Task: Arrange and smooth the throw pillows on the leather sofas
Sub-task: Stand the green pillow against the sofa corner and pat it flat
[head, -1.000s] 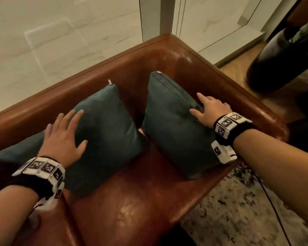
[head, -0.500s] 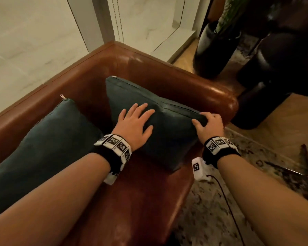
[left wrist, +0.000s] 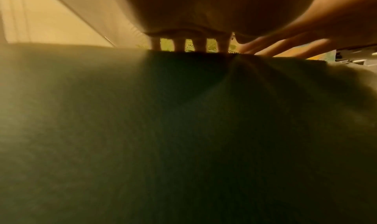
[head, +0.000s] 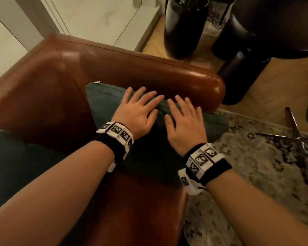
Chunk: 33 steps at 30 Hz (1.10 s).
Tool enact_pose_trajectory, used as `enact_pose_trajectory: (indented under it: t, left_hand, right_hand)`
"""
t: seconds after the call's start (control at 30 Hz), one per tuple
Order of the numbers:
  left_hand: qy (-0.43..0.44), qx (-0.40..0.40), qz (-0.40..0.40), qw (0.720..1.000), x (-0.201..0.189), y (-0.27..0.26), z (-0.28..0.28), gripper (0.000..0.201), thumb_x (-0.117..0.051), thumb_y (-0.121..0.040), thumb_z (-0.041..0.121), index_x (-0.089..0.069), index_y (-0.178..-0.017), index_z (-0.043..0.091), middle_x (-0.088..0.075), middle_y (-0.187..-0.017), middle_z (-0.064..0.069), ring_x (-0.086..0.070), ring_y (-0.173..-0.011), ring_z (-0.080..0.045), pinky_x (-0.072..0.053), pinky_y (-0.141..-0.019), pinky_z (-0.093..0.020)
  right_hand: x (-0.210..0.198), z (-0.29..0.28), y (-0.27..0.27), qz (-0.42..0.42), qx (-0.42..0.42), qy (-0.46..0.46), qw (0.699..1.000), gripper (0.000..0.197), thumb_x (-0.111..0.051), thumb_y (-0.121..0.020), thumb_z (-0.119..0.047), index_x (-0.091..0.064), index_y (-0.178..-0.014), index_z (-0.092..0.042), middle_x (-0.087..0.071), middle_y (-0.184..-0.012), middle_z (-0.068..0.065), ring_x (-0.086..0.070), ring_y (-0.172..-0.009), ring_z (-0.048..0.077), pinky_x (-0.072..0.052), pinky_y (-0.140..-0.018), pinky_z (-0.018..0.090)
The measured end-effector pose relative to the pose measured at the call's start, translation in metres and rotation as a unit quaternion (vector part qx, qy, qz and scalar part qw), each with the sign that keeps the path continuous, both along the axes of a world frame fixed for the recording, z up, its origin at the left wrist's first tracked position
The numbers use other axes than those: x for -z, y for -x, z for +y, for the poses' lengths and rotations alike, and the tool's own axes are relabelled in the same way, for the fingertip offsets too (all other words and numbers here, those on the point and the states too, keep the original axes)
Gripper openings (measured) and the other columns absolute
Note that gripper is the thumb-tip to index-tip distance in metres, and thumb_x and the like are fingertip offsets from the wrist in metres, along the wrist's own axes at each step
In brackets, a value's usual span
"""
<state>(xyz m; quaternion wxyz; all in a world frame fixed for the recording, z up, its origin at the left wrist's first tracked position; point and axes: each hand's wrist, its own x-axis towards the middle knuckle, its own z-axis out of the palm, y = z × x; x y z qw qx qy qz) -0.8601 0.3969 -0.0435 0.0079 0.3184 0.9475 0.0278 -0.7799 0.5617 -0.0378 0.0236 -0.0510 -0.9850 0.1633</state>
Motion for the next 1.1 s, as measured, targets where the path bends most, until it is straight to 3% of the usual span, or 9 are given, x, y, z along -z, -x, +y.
enact_pose_trajectory:
  t: [0.1,0.3,0.43,0.53,0.7,0.8,0.9,1.0,1.1]
  left_hand:
    - [0.038,-0.009,-0.023,0.999,0.017,0.012,-0.013,0.058,-0.013,-0.097,0.047,-0.033,-0.150,0.037,-0.037,-0.156,0.008,-0.029,-0.147,-0.022,-0.011,-0.120,-0.053]
    - [0.028,-0.190,-0.013,0.981,0.031,0.054,-0.105,0.056,-0.008,-0.098,0.048,-0.016,-0.153,0.040,-0.021,-0.162,0.009,-0.013,-0.150,-0.029,-0.004,-0.121,-0.053]
    - [-0.053,-0.308,-0.104,0.944,0.024,0.058,-0.115,0.053,-0.016,-0.101,0.048,-0.020,-0.153,0.038,-0.028,-0.160,-0.002,-0.026,-0.144,-0.037,-0.016,-0.118,-0.054]
    - [-0.304,-0.424,-0.101,0.847,0.017,0.058,-0.110,0.049,-0.038,-0.102,0.038,-0.037,-0.148,0.021,-0.055,-0.136,-0.014,-0.050,-0.127,-0.036,-0.036,-0.106,-0.039]
    - [-0.476,-0.451,-0.043,0.754,0.011,0.069,-0.127,0.038,-0.066,-0.089,0.035,-0.063,-0.119,0.012,-0.059,-0.074,0.011,-0.057,-0.064,-0.005,-0.050,-0.069,-0.024]
    - [-0.487,-0.472,-0.092,0.729,0.013,0.073,-0.133,0.031,-0.057,-0.095,0.036,-0.065,-0.117,0.016,-0.061,-0.082,0.008,-0.060,-0.084,-0.016,-0.045,-0.079,-0.029]
    - [-0.503,-0.488,-0.204,0.684,0.029,0.066,-0.141,0.039,-0.039,-0.102,0.013,-0.048,-0.139,0.004,-0.056,-0.132,-0.023,-0.051,-0.126,-0.036,-0.040,-0.107,-0.039]
    - [-0.560,-0.441,-0.217,0.667,0.030,0.059,-0.140,0.028,-0.047,-0.098,0.026,-0.069,-0.116,0.024,-0.068,-0.124,-0.007,-0.063,-0.117,-0.025,-0.049,-0.102,-0.040]
    - [-0.605,-0.425,-0.237,0.630,0.018,0.055,-0.132,0.016,-0.060,-0.095,0.023,-0.070,-0.108,0.022,-0.072,-0.113,-0.003,-0.069,-0.107,-0.020,-0.055,-0.093,-0.037]
  right_hand:
    - [0.027,-0.008,0.009,-0.025,-0.021,-0.083,0.996,0.060,-0.020,-0.100,-0.057,-0.022,-0.155,-0.034,-0.022,-0.163,-0.002,-0.012,-0.151,0.022,-0.001,-0.122,0.047]
    - [0.048,0.066,0.007,-0.061,0.129,-0.100,0.985,0.060,-0.007,-0.098,-0.057,-0.008,-0.155,-0.039,-0.006,-0.163,-0.020,-0.002,-0.152,0.024,0.003,-0.121,0.053]
    - [0.044,0.067,0.006,-0.036,0.135,-0.009,0.990,0.053,-0.022,-0.102,-0.050,-0.032,-0.150,-0.032,-0.033,-0.156,-0.007,-0.032,-0.137,0.031,-0.028,-0.112,0.049]
    - [0.038,0.073,0.007,0.057,0.077,0.046,0.994,0.043,-0.035,-0.100,-0.043,-0.063,-0.122,-0.018,-0.062,-0.120,0.004,-0.052,-0.108,0.032,-0.040,-0.091,0.037]
    - [0.021,0.084,0.017,0.145,0.057,0.105,0.982,0.026,-0.046,-0.102,-0.034,-0.065,-0.094,-0.017,-0.064,-0.089,0.002,-0.059,-0.086,0.023,-0.048,-0.078,0.040]
    - [0.025,0.078,0.023,0.140,0.052,0.097,0.984,0.027,-0.045,-0.102,-0.036,-0.066,-0.103,-0.019,-0.066,-0.097,0.001,-0.060,-0.092,0.022,-0.049,-0.081,0.038]
    - [0.036,0.074,0.027,0.107,0.052,0.120,0.986,0.028,-0.043,-0.103,-0.032,-0.065,-0.116,-0.019,-0.064,-0.109,0.003,-0.055,-0.103,0.026,-0.039,-0.090,0.031]
    - [0.038,0.079,0.021,0.119,0.058,0.147,0.980,0.027,-0.042,-0.104,-0.025,-0.065,-0.113,-0.015,-0.061,-0.109,0.004,-0.053,-0.105,0.022,-0.032,-0.089,0.021]
    - [0.034,0.085,0.016,0.128,0.065,0.131,0.981,0.024,-0.048,-0.102,-0.024,-0.067,-0.104,-0.009,-0.062,-0.102,0.007,-0.055,-0.099,0.021,-0.033,-0.085,0.020]
